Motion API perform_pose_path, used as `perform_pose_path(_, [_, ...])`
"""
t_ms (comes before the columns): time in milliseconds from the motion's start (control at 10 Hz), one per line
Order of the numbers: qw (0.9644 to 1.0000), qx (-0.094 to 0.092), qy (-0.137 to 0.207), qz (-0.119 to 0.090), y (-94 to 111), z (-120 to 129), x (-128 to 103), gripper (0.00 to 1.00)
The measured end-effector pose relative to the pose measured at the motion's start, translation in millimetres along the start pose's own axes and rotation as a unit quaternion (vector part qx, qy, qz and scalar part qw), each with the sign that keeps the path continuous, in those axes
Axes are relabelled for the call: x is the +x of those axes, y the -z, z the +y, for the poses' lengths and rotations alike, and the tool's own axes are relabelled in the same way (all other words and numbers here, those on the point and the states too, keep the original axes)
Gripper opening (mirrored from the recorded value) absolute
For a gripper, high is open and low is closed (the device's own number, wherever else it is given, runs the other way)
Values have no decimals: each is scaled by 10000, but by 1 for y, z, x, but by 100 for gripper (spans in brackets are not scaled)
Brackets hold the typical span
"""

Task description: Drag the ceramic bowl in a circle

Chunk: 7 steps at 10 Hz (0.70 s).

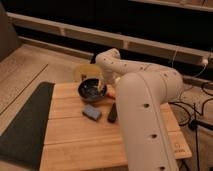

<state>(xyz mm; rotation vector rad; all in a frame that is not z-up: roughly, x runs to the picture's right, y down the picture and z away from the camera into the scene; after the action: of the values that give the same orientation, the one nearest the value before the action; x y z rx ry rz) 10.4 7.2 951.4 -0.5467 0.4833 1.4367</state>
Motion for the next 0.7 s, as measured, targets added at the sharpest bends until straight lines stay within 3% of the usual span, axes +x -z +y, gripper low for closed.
perform_pose_path(200, [9997, 6, 41, 227, -17, 4, -1, 63])
perform_pose_path(300, [9996, 36, 49, 291, -22, 3, -2, 57])
perform_pose_path(700, [9996, 162, 140, 170, -25, 2, -19, 13])
